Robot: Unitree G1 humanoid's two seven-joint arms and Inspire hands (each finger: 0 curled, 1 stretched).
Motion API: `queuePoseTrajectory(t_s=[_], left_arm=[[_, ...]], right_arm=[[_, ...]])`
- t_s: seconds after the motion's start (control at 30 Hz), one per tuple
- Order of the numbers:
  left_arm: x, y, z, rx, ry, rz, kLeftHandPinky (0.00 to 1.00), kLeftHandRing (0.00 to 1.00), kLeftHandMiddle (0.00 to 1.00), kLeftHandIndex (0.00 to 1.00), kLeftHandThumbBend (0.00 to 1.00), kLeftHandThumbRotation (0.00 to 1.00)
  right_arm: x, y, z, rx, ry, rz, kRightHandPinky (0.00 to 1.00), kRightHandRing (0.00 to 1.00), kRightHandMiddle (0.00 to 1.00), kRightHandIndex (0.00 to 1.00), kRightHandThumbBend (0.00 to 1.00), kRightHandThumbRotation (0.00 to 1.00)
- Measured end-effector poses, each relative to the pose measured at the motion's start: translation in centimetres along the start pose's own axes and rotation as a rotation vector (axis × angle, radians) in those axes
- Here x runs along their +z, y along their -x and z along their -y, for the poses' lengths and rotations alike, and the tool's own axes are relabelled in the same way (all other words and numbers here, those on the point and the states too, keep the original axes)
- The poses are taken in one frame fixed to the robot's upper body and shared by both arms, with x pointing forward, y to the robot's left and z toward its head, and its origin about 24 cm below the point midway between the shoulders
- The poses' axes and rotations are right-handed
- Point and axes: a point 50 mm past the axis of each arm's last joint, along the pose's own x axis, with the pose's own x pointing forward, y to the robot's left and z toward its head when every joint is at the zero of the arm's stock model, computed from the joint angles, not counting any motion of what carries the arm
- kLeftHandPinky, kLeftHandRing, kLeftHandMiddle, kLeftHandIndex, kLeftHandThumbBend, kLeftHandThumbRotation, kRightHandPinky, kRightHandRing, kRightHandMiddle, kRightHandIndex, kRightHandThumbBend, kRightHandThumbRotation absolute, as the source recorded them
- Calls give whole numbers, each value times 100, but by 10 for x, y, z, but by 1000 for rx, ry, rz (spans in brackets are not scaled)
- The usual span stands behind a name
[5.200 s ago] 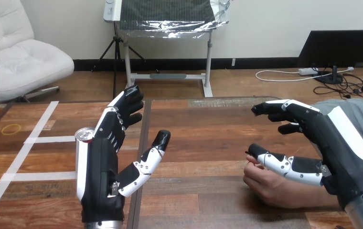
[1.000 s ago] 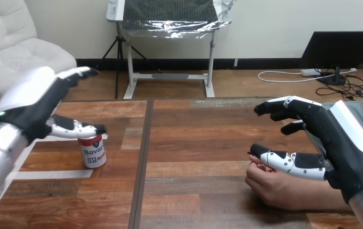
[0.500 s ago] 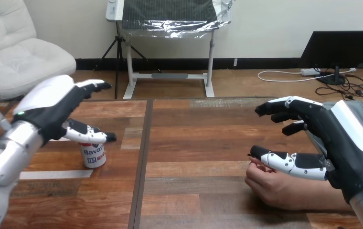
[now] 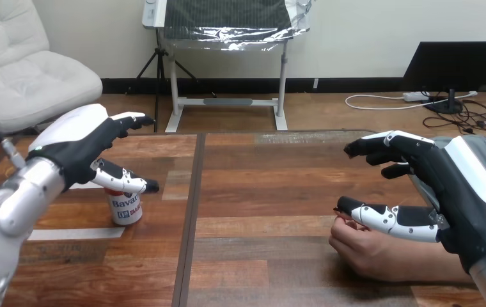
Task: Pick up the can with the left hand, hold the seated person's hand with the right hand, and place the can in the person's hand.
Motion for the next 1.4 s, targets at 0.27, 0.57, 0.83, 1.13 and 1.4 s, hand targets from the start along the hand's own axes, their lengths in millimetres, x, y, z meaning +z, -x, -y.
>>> queuePoseTrajectory(t_s=[0.27, 0.57, 0.83, 1.13, 1.4], left_arm=[[-5, -11, 1, -65, 4, -34, 80, 89, 92, 92, 88, 25], [-12, -20, 2, -102, 0, -61, 80, 90, 93, 91, 93, 22], [-14, -25, 3, -93, -60, -72, 80, 90, 93, 91, 93, 23], [-14, -28, 5, -66, -156, -75, 82, 91, 93, 91, 93, 25], [-14, -30, 6, -56, -208, -82, 84, 92, 94, 91, 94, 27]], right_arm=[[0, 0, 0, 7, 0, -5, 74, 77, 77, 69, 66, 0], [-1, 0, 0, 10, 3, -7, 74, 77, 77, 69, 66, 0], [-1, 0, 0, 15, 13, -8, 75, 77, 77, 69, 66, 0], [-2, 0, 1, 17, 11, -27, 78, 79, 78, 69, 65, 0], [-3, 0, 0, 26, 11, -39, 80, 79, 78, 69, 64, 0]])
